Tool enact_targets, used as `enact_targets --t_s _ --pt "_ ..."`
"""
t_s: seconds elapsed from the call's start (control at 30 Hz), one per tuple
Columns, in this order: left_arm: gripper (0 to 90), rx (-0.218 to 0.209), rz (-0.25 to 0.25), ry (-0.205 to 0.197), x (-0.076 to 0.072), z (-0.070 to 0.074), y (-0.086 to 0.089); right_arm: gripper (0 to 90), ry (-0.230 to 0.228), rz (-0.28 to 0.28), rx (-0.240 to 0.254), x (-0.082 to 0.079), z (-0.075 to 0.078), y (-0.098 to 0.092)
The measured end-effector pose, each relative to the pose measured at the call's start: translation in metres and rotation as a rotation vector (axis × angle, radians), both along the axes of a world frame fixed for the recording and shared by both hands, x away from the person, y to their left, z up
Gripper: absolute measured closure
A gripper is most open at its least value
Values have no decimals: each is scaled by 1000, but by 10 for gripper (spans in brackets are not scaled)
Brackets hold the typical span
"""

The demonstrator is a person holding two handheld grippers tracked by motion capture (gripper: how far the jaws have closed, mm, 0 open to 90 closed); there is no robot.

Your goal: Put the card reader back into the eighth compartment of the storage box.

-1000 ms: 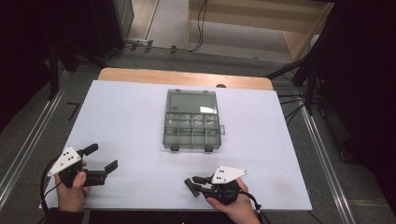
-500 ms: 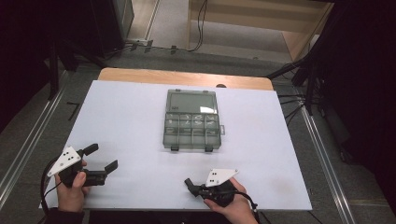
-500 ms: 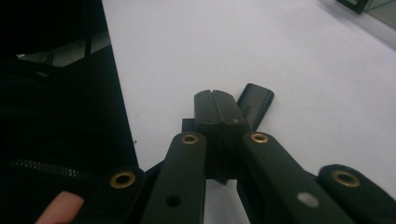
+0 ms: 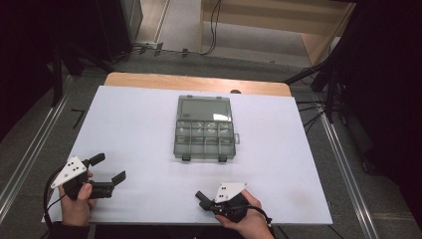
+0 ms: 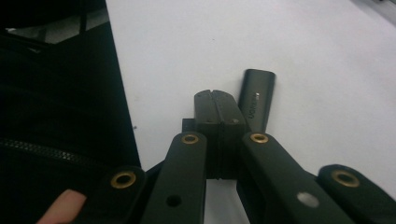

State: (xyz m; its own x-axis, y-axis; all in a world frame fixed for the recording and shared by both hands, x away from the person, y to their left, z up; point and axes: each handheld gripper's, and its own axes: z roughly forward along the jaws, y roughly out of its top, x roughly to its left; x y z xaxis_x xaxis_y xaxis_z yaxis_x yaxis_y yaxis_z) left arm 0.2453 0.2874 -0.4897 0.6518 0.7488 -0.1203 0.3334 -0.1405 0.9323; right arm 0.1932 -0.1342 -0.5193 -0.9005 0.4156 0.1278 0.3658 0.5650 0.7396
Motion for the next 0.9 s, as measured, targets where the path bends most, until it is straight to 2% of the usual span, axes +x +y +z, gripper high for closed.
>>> enact_targets --t_s 0.27,0.4,0.43,0.57,0.67,0.9 --pt "0 1 -1 0 0 0 0 885 -2 -22 -11 2 0 -4" --pt "0 1 -1 0 0 0 -1 879 2 1 23 4 2 -8" --pt "0 1 -1 0 0 0 -1 844 3 3 33 4 3 -9" --pt "0 4 -3 -1 1 0 -1 730 -42 -22 46 7 9 -11" --pt "0 9 -2 -1 0 0 -2 656 -54 -42 34 12 10 -12" --pt "0 9 -3 0 1 -1 -2 647 -50 -39 12 16 7 -7"
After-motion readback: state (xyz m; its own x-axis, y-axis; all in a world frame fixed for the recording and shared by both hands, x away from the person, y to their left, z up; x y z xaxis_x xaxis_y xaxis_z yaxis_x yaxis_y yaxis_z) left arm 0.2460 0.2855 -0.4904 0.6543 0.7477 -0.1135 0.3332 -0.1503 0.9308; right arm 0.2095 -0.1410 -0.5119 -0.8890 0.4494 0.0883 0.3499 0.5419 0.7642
